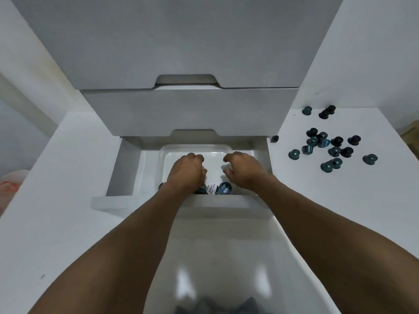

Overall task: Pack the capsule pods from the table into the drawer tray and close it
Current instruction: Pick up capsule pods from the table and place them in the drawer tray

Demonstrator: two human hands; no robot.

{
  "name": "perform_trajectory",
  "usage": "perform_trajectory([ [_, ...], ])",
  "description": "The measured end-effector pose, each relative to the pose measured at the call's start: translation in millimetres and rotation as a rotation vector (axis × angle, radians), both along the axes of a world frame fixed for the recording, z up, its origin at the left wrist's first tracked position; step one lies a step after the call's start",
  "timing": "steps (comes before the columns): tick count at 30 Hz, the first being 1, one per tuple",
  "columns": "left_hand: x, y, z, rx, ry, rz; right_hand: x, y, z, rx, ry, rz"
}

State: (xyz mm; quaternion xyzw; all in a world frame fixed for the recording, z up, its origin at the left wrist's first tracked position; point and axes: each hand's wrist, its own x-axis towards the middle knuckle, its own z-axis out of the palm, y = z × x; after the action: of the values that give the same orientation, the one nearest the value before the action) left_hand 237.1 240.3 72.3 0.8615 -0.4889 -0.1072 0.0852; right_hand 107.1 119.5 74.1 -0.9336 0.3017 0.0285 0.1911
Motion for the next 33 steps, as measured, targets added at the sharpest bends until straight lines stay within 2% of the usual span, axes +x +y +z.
perform_trajectory([
  [9, -21, 45, 72, -0.271, -0.306, -0.015, -22, 35, 67, -0.275, -0.172, -0.056],
  [18, -62, 110, 116, -0.490, -0.492, -0.123, -82, 111, 109, -0.418, -0.352, -0.153],
  [21, -81, 132, 120, -0.535, -0.511, -0.144, -111, 140, 111, -0.402, -0.390, -0.188],
  [26, -113, 155, 126, -0.505, -0.523, -0.179, -153, 165, 113, -0.404, -0.353, -0.214],
  [33, -149, 130, 136, -0.522, -0.521, -0.254, -203, 152, 123, -0.429, -0.371, -0.305],
])
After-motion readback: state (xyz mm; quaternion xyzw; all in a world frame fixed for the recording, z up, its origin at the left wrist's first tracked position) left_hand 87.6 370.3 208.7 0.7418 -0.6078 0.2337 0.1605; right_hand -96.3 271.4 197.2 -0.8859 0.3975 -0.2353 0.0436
